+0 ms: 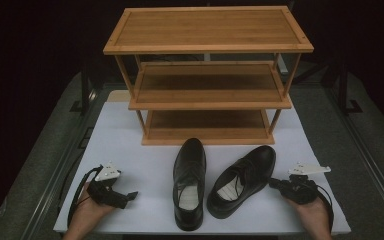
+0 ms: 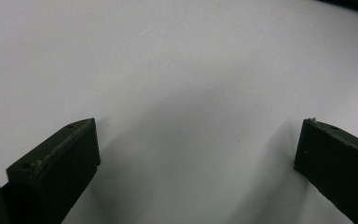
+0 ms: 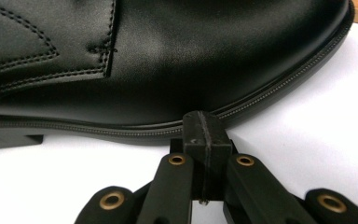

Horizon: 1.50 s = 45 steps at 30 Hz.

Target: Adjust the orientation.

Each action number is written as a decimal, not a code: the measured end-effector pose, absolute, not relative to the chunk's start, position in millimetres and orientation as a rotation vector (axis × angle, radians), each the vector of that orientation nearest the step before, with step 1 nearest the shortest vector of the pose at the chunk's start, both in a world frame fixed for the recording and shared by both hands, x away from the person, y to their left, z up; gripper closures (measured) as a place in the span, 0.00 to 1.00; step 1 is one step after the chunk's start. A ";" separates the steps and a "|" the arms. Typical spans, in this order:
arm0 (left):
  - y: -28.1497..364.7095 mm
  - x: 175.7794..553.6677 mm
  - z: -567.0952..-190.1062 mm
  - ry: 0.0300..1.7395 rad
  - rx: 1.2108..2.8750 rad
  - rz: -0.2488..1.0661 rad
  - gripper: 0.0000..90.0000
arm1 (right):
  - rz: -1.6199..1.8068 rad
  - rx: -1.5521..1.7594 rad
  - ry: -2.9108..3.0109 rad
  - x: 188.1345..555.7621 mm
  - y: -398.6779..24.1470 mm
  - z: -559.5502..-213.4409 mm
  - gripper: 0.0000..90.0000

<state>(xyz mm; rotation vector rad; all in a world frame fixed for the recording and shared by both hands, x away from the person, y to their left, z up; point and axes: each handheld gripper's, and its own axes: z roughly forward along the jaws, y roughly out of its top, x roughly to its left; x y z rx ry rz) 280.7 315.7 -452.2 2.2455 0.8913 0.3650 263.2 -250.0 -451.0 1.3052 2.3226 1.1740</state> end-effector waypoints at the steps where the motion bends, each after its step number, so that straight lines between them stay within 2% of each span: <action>1: 315.7 280.7 -452.2 0.891 2.246 0.365 0.00 | 1.175 1.305 2.323 264.7 -249.7 -451.1 1.00; 20: 315.7 280.7 -452.2 0.891 2.246 0.365 0.00 | 1.198 1.291 2.368 298.9 -234.8 -450.7 1.00; 28: 315.7 280.7 -452.2 0.892 2.245 0.365 0.00 | 1.183 1.246 2.410 317.0 -216.0 -449.2 1.00; 45: 315.8 280.7 -452.2 0.891 2.246 0.365 0.00 | 1.194 1.139 2.472 321.4 -179.4 -446.8 1.00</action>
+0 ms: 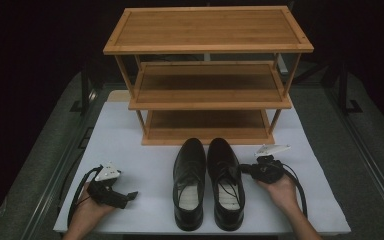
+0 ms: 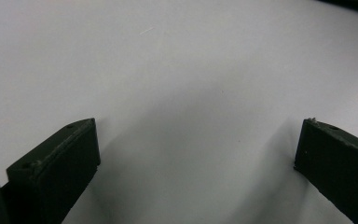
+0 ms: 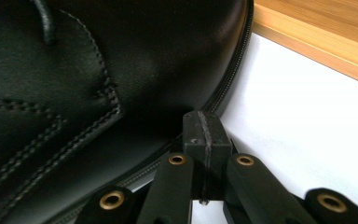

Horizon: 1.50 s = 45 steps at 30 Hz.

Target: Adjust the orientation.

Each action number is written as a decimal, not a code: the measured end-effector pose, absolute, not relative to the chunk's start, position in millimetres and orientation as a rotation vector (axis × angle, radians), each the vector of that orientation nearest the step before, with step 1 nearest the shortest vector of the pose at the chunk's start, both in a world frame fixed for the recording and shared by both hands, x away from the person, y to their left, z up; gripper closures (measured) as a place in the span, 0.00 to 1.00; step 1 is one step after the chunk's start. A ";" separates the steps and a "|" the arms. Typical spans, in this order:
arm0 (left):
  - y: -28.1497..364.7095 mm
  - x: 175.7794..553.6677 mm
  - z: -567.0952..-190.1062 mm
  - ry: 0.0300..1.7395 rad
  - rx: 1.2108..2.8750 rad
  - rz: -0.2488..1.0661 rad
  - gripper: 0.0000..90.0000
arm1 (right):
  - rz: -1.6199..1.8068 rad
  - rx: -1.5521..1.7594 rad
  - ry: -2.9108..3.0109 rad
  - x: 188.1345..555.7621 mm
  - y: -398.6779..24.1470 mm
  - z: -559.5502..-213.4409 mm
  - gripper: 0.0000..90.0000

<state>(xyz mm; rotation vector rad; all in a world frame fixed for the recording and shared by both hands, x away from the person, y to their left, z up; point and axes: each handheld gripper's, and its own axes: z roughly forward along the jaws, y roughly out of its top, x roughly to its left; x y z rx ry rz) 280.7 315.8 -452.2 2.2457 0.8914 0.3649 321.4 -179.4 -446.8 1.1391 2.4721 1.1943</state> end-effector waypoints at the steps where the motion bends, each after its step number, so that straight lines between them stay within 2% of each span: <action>1: 315.7 280.7 -452.2 0.892 2.246 0.365 0.00 | 1.177 1.127 2.470 320.6 -178.2 -446.0 1.00; 6: 315.7 280.6 -452.2 0.891 2.245 0.365 0.00 | 1.221 1.122 2.475 314.0 -180.4 -444.9 1.00; 18: 315.7 280.6 -452.2 0.891 2.246 0.366 0.00 | 1.260 1.051 2.541 256.3 -182.7 -446.5 1.00; 31: 315.7 280.6 -452.2 0.891 2.246 0.366 0.00 | 1.284 0.982 2.580 247.9 -166.2 -444.8 1.00; 42: 315.7 280.5 -452.1 0.891 2.245 0.366 0.00 | 1.310 1.002 2.536 251.3 -177.7 -439.7 1.00; 45: 315.6 280.4 -452.0 0.890 2.245 0.369 0.00 | 1.315 1.012 2.507 252.0 -182.2 -436.7 0.95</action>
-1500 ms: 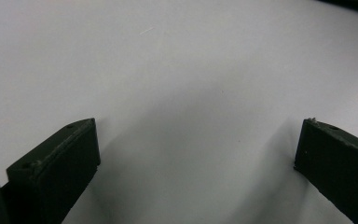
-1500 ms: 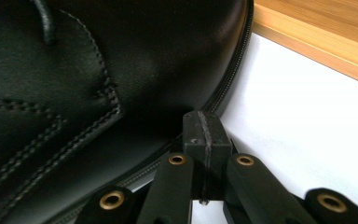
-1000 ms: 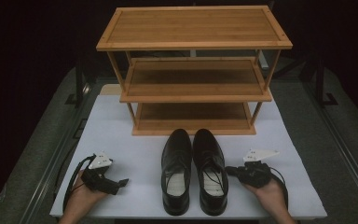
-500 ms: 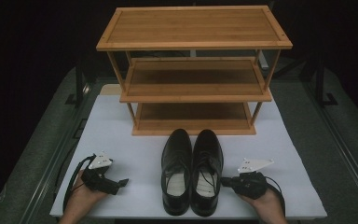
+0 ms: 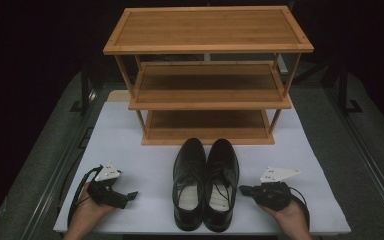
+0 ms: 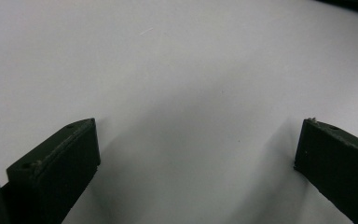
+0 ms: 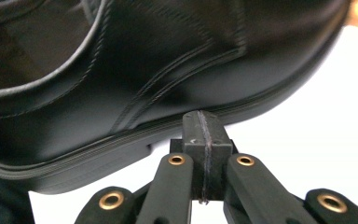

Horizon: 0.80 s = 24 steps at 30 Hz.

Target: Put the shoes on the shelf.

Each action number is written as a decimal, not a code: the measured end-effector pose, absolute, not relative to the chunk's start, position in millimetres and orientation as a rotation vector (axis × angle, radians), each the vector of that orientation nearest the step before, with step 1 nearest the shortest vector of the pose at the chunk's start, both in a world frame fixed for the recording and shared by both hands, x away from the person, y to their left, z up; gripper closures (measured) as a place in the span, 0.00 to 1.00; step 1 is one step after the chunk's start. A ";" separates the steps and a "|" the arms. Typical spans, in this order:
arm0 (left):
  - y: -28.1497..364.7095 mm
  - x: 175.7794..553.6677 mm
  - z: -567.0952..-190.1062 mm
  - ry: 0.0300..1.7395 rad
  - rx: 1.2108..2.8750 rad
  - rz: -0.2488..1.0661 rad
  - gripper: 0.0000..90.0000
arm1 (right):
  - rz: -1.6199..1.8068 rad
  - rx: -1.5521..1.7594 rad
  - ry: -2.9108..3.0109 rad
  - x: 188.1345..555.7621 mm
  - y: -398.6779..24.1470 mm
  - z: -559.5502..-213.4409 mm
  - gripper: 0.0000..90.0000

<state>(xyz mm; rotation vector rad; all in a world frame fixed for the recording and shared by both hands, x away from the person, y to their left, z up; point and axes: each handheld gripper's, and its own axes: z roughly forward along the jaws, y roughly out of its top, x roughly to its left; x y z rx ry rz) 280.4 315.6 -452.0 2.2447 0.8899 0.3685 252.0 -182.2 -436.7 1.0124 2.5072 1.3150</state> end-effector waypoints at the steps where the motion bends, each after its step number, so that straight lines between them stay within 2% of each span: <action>1: 315.7 280.5 -451.6 0.889 2.246 0.368 0.00 | 1.317 1.040 2.489 253.4 -186.1 -433.3 0.86; 7: 314.1 279.4 -447.1 0.887 2.215 0.338 0.00 | 1.320 1.065 2.457 255.0 -192.2 -427.2 0.76; 9: 308.2 276.0 -436.7 0.867 2.189 0.340 0.07 | 1.336 1.059 2.445 255.6 -194.3 -420.4 0.69; 12: 298.5 274.1 -425.8 0.837 2.166 0.315 0.08 | 1.352 1.062 2.423 256.7 -194.8 -412.2 0.60; 14: 291.6 272.1 -418.1 0.811 2.150 0.315 0.16 | 1.363 1.050 2.414 257.1 -193.9 -406.0 0.56; 15: 287.6 271.4 -414.5 0.801 2.138 0.306 0.16 | 1.366 1.044 2.410 257.2 -193.0 -403.0 0.54; 24: 248.2 269.4 -380.4 0.692 2.111 0.270 0.17 | 1.458 0.993 2.385 259.8 -179.7 -385.1 0.45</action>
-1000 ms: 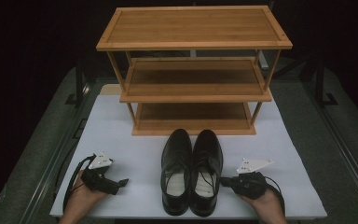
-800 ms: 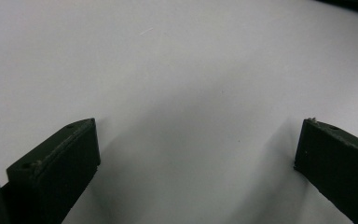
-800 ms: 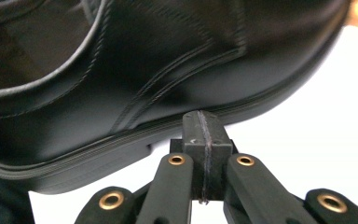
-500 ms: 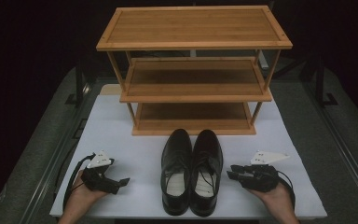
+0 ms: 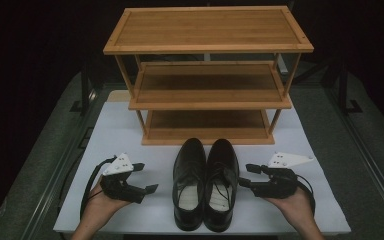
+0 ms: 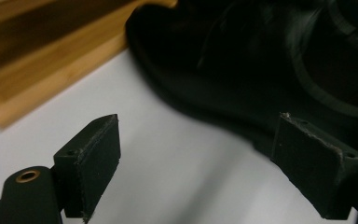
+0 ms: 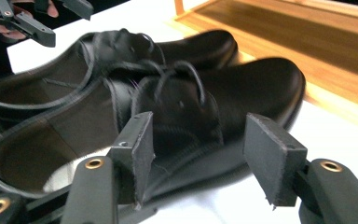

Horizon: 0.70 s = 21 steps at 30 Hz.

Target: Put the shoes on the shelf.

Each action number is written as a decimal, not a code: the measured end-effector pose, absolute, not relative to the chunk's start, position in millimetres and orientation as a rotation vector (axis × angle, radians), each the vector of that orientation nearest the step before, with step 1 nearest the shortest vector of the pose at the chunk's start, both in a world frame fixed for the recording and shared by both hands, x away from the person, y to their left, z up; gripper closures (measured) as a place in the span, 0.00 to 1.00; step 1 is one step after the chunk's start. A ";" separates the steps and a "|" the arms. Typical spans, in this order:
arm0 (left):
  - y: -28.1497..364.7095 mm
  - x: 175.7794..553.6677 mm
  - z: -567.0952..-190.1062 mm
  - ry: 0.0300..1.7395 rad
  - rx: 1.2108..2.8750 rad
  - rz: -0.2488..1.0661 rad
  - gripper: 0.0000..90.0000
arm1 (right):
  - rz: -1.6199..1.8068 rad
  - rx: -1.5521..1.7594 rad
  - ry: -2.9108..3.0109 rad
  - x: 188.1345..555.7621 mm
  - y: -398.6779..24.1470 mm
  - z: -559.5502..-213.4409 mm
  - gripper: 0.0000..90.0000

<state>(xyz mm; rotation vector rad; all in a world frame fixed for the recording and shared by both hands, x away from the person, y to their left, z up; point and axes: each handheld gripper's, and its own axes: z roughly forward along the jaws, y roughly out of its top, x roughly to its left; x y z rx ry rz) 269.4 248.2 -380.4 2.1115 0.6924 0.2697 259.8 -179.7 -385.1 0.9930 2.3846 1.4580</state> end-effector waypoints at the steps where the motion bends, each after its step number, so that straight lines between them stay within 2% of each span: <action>1: 244.1 270.0 -377.0 0.684 2.100 0.258 0.17 | 1.467 0.994 2.382 260.5 -178.5 -383.2 0.44; 8: 220.1 280.2 -364.7 0.614 2.089 0.226 0.24 | 1.499 0.957 2.392 266.6 -166.0 -374.9 0.44; 14: 192.4 294.4 -365.7 0.559 2.086 0.187 0.26 | 1.490 0.914 2.446 274.0 -146.1 -377.4 0.44; 21: 179.6 302.6 -379.7 0.575 2.092 0.173 0.27 | 1.455 0.925 2.463 276.8 -141.1 -385.4 0.44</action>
